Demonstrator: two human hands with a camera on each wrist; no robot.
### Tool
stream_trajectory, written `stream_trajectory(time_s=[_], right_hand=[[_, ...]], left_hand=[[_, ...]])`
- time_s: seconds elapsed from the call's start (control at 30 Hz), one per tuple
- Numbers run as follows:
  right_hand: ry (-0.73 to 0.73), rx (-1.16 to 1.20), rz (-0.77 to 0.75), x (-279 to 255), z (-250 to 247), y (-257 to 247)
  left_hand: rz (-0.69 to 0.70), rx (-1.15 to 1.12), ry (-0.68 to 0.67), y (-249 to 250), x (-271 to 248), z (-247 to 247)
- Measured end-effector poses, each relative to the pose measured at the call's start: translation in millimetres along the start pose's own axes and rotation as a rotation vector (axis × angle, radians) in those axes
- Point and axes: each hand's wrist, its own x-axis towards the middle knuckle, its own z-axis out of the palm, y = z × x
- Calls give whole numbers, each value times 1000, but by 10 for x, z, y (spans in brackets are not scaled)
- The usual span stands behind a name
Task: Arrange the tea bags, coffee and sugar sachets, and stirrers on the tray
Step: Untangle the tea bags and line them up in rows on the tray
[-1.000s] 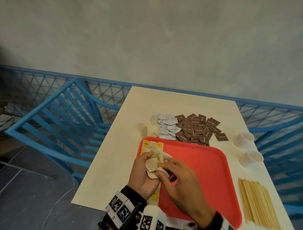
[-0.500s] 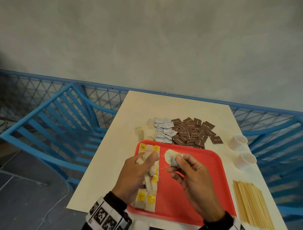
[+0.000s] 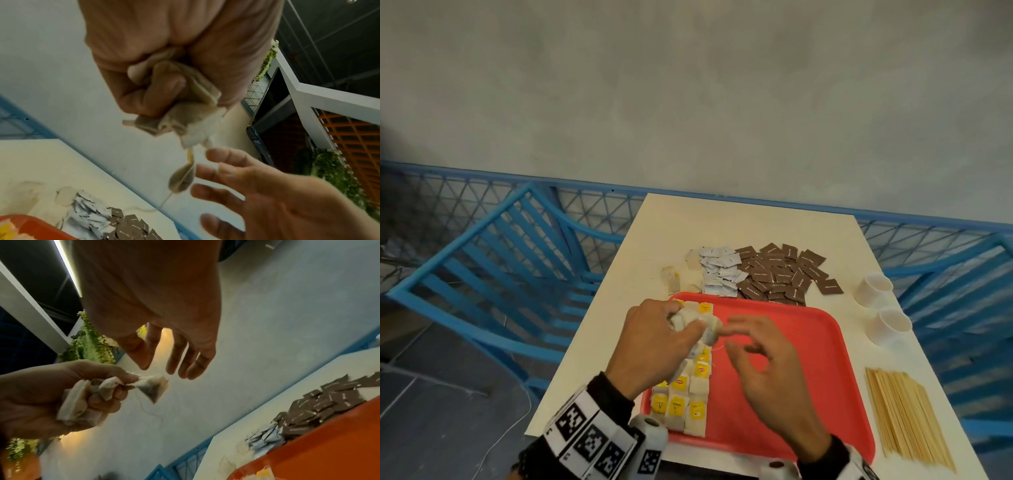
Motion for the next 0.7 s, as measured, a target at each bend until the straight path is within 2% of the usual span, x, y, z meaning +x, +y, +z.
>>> stream_trajectory(time_s=[0.03, 0.1, 0.17, 0.27, 0.4, 0.5, 0.63, 0.7], right_hand=[[-58, -93, -52, -29, 35, 23], [-46, -226, -88, -76, 76, 61], [-6, -225, -93, -93, 59, 29], [-100, -331, -118, -137, 70, -89], [69, -377, -162, -148, 102, -166], [49, -465, -168, -135, 198, -161], [72, -433, -128, -87, 314, -30], [76, -257, -52, -35, 284, 11]], left_hand=[[1, 21, -17, 16, -1, -8], [6, 62, -31, 32, -11, -16], [-9, 78, -33, 23, -13, -27], [-42, 76, -66, 23, -1, -29], [-104, 32, -70, 16, 13, -1], [-150, -24, -104, -11, 23, 23], [-157, -141, -169, -11, 30, 43], [-148, -248, -186, -28, 48, 17]])
